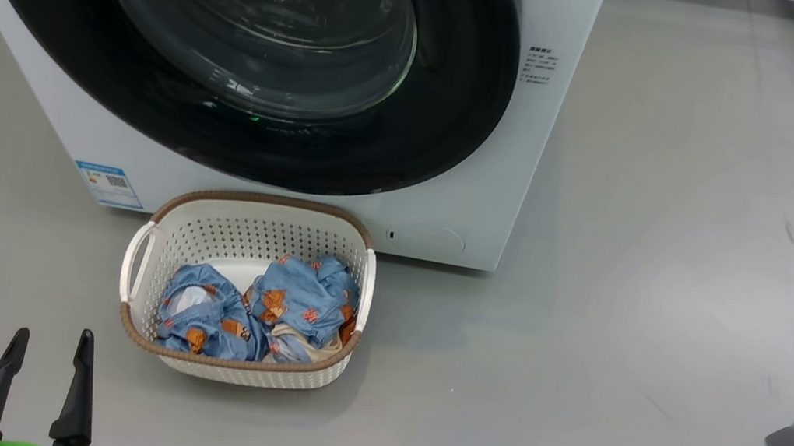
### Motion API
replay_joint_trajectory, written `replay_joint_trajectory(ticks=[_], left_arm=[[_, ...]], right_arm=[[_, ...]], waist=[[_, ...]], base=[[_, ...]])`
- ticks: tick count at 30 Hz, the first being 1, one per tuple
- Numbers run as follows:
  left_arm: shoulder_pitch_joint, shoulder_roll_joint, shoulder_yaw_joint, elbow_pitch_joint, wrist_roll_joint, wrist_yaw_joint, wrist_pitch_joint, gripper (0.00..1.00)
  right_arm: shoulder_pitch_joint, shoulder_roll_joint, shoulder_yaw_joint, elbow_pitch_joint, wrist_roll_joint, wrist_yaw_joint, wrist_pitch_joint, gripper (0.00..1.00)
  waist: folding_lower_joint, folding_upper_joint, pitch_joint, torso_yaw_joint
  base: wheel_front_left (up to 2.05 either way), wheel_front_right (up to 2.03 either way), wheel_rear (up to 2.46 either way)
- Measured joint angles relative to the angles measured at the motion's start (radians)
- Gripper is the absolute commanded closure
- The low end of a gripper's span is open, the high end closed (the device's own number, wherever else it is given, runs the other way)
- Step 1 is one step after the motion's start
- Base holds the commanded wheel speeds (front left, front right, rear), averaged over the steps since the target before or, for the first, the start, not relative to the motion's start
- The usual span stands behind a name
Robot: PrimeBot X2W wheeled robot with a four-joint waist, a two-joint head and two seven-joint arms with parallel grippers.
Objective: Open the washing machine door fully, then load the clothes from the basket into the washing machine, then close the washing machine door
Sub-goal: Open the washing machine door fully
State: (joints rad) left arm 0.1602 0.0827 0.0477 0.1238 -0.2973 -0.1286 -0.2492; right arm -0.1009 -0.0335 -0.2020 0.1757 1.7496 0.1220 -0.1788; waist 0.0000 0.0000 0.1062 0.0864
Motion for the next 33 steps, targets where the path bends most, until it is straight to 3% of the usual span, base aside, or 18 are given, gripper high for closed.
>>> replay_joint_trajectory(ticks=[6, 15, 33], left_arm=[[-0.021, 0.005, -0.012, 0.003, -0.005, 0.000, 0.000, 0.00], [-0.053, 0.009, -0.016, 0.013, -0.039, 0.000, 0.000, 0.00], [-0.136, 0.035, -0.075, 0.020, -0.063, 0.000, 0.000, 0.00]], right_arm=[[-0.056, -0.013, -0.053, -0.002, -0.002, 0.000, 0.042, 1.00], [-0.187, -0.104, -0.046, -0.002, -0.009, 0.000, 0.136, 1.00], [-0.424, -0.216, 0.051, 0.032, -0.045, 0.000, 0.279, 1.00]], waist=[[0.0000, 0.0000, 0.039, 0.027], [0.0000, 0.0000, 0.106, 0.082], [0.0001, 0.0000, 0.245, 0.182]], base=[[0.00, 0.00, 0.00], [0.00, 0.00, 0.00], [0.00, 0.00, 0.00]])
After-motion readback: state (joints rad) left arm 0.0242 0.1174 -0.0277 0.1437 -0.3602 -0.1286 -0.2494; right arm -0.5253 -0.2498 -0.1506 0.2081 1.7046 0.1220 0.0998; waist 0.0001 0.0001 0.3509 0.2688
